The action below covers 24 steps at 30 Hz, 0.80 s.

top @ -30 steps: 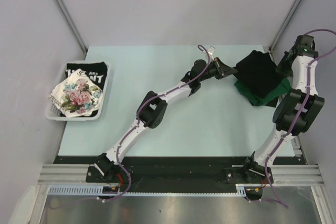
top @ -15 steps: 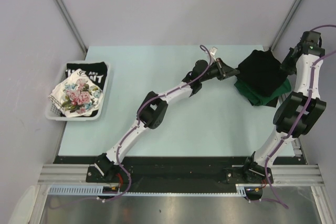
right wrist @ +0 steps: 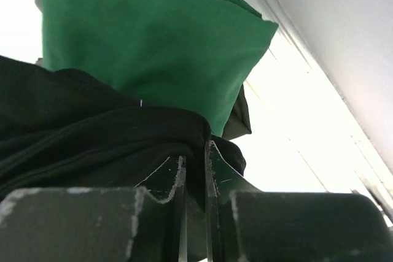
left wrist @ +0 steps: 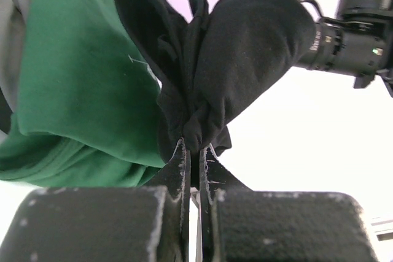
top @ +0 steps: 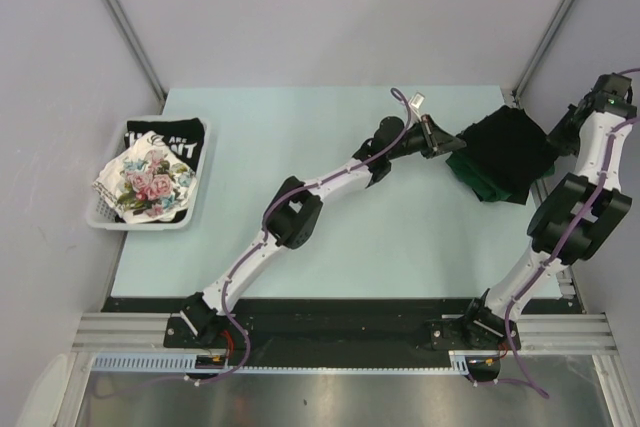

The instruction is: Fold and stack the t-shirts

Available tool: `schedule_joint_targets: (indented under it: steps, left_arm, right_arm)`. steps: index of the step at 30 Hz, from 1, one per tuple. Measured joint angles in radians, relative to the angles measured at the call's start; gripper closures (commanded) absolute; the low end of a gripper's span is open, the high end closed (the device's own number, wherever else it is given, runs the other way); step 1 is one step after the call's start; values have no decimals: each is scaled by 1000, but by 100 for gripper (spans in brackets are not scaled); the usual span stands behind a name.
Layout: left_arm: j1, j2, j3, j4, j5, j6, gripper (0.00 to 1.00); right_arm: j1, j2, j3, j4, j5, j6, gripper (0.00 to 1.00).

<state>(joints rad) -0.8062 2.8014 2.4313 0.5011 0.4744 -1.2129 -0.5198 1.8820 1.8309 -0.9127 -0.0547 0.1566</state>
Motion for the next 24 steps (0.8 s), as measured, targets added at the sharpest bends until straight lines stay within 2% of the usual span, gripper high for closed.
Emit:
schedule_joint_targets:
  steps: [11, 24]
  left_arm:
    - [-10, 0, 0, -43, -13, 2, 100]
    - [5, 0, -11, -57, -31, 9, 97]
  right_arm:
    - [-27, 134, 72, -21, -82, 14, 100]
    - [35, 270, 166, -17, -73, -4, 100]
